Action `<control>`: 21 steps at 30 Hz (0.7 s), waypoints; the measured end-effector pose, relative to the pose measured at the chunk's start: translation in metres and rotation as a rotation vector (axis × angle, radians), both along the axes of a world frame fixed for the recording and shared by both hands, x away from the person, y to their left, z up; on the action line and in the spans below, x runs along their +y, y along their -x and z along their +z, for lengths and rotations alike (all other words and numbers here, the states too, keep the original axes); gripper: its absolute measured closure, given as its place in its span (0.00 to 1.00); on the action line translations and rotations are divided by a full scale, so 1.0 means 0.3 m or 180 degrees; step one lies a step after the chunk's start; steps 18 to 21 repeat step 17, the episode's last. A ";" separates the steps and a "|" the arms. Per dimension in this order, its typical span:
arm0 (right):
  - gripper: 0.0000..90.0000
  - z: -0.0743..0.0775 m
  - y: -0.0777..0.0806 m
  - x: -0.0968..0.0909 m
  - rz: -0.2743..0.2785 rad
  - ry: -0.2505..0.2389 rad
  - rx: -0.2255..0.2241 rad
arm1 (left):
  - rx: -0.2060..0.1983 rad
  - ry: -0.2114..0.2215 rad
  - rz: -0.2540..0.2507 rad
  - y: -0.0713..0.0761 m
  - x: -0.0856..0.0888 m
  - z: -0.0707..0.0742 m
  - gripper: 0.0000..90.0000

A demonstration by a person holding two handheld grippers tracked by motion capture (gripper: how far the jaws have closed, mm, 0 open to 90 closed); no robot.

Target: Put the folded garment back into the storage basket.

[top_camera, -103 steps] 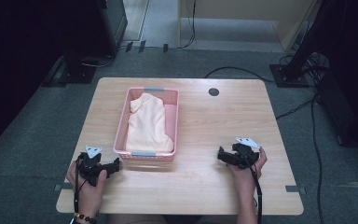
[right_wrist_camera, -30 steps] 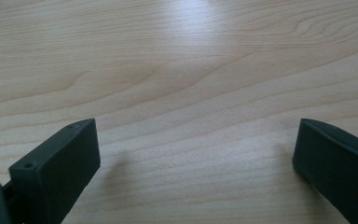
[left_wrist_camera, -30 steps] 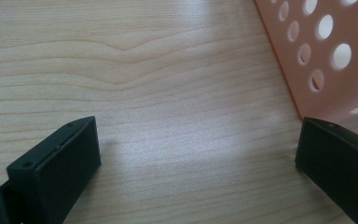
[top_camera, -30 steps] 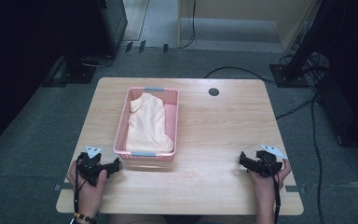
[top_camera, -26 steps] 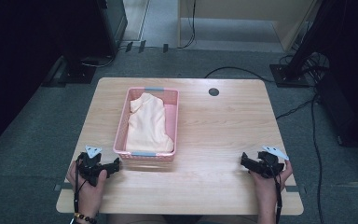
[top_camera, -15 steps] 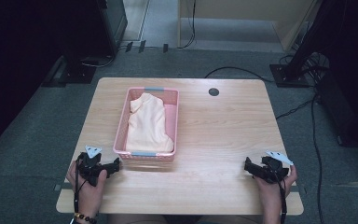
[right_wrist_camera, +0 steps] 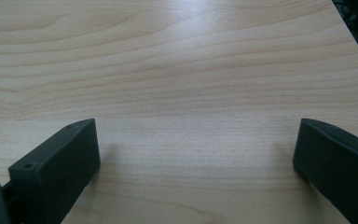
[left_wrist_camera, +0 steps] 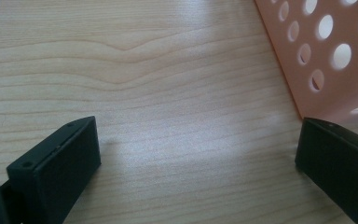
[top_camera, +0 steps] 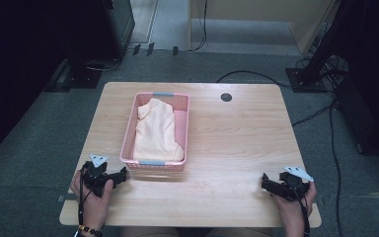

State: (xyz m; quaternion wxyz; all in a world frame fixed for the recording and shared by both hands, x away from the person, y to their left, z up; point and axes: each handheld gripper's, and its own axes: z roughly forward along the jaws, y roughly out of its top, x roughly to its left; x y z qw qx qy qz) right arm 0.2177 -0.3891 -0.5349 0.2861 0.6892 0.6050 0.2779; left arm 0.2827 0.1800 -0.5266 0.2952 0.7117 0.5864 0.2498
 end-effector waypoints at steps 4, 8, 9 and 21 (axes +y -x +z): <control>0.00 0.000 0.001 0.001 0.0013 0.0042 0.0021 | 0.0001 -0.0001 0.0000 0.000 0.000 0.000 0.00; 0.00 0.000 0.001 0.003 0.0022 0.0042 0.0028 | 0.0001 -0.0001 0.0001 0.000 0.000 0.000 0.00; 0.00 -0.001 0.003 0.003 0.0033 0.0044 0.0027 | 0.0001 0.0000 0.0000 0.000 0.000 0.000 0.00; 0.00 -0.001 0.009 0.001 0.0079 0.0040 0.0025 | 0.0002 -0.0002 0.0000 0.000 0.000 0.000 0.00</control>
